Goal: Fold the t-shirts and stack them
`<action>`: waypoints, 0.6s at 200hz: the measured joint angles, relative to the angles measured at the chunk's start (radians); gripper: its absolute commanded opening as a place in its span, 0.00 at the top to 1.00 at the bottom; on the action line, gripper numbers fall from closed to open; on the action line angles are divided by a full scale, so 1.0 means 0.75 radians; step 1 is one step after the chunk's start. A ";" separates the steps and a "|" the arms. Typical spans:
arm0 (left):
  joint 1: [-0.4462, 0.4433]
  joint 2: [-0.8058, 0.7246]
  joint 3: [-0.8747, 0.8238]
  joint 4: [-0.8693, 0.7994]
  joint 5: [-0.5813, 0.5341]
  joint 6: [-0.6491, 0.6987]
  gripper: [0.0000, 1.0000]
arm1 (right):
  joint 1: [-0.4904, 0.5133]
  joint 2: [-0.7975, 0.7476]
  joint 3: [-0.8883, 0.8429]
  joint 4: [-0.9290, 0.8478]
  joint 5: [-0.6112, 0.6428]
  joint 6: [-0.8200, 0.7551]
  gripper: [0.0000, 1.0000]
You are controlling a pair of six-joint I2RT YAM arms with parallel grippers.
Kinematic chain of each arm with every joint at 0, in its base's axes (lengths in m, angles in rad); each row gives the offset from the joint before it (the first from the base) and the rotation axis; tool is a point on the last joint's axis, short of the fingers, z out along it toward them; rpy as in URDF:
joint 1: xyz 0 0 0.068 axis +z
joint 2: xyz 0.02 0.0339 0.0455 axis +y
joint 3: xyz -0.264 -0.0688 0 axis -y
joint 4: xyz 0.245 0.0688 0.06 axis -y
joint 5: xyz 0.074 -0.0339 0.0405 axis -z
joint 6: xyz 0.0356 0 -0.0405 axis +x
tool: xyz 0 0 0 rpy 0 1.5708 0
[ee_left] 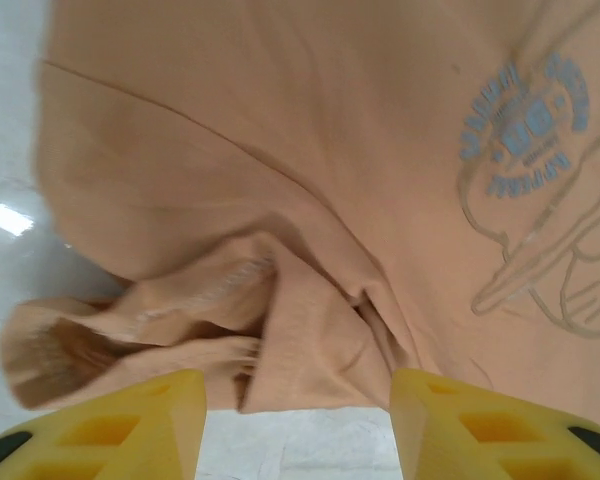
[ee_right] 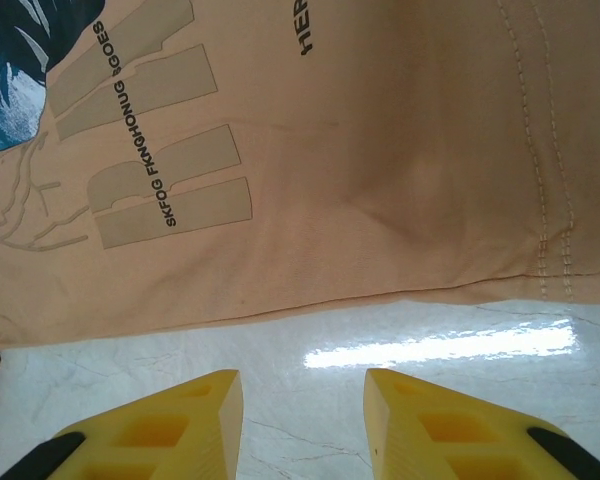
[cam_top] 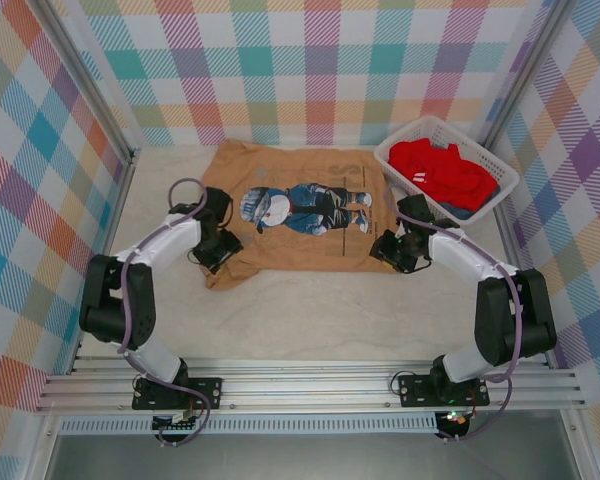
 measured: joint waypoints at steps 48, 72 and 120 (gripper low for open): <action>-0.077 0.000 -0.052 -0.024 -0.042 0.011 0.64 | -0.001 0.000 0.001 0.010 -0.037 0.001 0.58; -0.087 0.026 -0.052 -0.012 -0.056 0.043 0.74 | 0.000 -0.040 -0.012 0.096 -0.147 -0.004 0.53; -0.134 0.045 -0.058 0.020 -0.049 0.079 0.98 | 0.000 -0.249 -0.035 0.182 -0.356 -0.006 0.52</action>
